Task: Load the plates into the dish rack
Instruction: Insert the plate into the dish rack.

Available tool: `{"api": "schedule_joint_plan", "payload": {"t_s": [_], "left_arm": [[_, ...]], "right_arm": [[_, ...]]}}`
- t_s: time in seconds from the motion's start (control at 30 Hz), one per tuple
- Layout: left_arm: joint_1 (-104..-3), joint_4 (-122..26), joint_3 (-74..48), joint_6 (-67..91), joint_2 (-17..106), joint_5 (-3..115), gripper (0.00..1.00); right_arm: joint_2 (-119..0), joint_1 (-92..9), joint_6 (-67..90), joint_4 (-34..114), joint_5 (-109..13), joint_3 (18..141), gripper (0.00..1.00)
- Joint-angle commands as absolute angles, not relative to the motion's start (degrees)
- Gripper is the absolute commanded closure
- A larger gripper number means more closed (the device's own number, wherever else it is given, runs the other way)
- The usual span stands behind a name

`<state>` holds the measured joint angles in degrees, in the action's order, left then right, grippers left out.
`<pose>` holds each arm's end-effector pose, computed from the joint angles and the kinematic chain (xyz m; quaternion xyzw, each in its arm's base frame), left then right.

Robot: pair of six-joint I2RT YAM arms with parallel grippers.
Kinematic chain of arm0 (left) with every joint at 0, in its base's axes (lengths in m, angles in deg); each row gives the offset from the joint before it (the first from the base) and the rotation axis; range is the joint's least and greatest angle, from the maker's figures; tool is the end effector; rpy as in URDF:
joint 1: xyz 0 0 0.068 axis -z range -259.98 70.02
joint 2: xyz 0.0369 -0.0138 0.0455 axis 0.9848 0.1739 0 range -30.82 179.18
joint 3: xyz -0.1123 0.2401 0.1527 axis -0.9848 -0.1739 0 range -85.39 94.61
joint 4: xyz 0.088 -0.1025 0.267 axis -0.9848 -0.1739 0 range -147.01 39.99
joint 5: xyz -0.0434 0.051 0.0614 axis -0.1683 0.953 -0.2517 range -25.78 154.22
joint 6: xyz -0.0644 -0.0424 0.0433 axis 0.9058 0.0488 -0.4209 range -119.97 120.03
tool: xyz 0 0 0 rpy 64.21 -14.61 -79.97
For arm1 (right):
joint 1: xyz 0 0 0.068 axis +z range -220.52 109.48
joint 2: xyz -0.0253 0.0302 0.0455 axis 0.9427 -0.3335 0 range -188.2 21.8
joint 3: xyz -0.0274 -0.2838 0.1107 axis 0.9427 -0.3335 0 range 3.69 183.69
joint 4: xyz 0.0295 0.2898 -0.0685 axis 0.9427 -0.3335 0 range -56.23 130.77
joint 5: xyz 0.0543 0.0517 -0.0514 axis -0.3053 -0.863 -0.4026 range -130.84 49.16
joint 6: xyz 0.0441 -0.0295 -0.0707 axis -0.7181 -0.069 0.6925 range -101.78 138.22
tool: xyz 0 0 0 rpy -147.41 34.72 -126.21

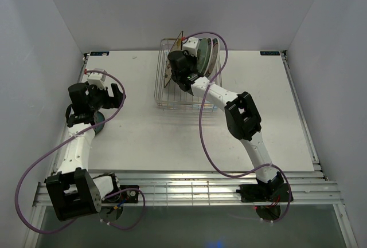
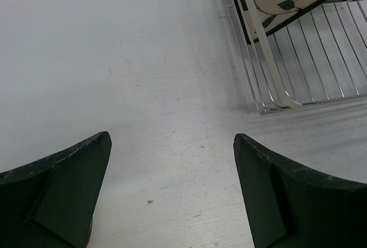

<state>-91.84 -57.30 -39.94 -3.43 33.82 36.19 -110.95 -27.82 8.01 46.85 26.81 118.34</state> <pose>0.3105 0.0275 0.2820 0.0668 0.8321 -0.1360 0.5336 0.5001 0.3625 0.2792 0.1557 0.7179 -0.1545 0.6607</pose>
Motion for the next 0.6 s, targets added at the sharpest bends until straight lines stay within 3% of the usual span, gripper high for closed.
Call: {"api": "schedule_joint_plan", "payload": {"t_s": [0.0, 0.57], "left_arm": [[-91.58, -57.04, -39.95, -3.92, 32.02, 35.13, 0.02], [-91.59, -57.13, -39.95, -4.01, 32.02, 35.04, 0.02]], "right_arm": [[-110.57, -27.98, 5.83, 49.91, 30.87, 119.71, 0.92], [-111.26, -28.94, 1.18, 47.71, 25.52, 119.09, 0.92]]}}
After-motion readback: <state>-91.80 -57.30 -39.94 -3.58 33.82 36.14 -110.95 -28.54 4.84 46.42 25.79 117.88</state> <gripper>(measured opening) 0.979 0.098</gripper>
